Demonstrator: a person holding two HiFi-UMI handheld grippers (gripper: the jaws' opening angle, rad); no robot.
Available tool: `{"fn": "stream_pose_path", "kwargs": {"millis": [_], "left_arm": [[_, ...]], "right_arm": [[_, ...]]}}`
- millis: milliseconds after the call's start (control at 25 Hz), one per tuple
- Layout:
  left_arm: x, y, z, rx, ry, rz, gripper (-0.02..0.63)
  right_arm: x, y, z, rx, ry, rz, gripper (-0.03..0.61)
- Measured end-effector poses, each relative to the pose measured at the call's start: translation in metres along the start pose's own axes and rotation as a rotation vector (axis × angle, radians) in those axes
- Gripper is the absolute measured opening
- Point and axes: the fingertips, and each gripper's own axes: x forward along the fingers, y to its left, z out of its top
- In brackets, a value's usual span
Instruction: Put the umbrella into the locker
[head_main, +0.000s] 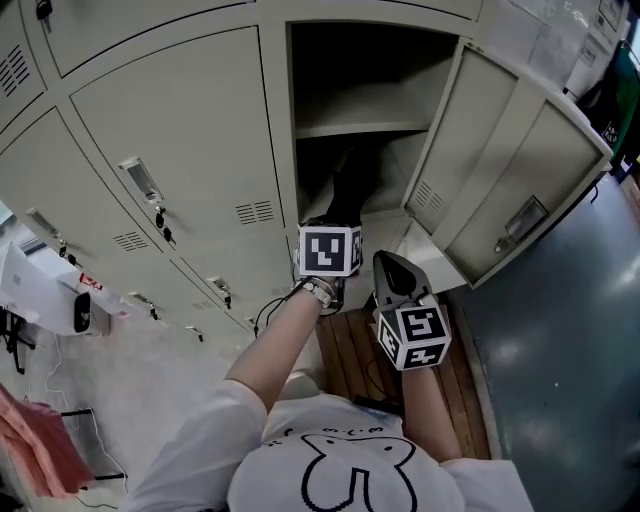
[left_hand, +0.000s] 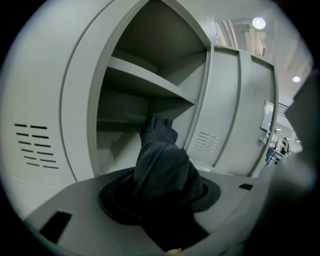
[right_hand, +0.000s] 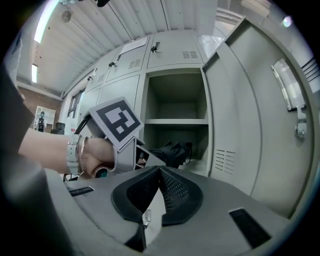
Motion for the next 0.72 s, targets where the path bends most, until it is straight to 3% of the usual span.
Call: {"fn": "stream_pose_path", "kwargs": {"millis": [200,400,720], "left_arm": [[0.026,0.000,0.028,0.044,-0.003,-0.004,0.225],[0.050,0.008,0.030,0.026,0.089,0.012,0.225],[0.085,0.021,0.038,0.042,0.159,0.040,0.227]], "right_arm": [[0.013,-0.006,-0.008,0.026,0.012,-0.004,0.015],[0.028,-0.021,-0.008,0.046,0.005,-0.031,0.015],[0.050,-0.041,-0.002,0.059,-0.007,-0.057,0.015]]}}
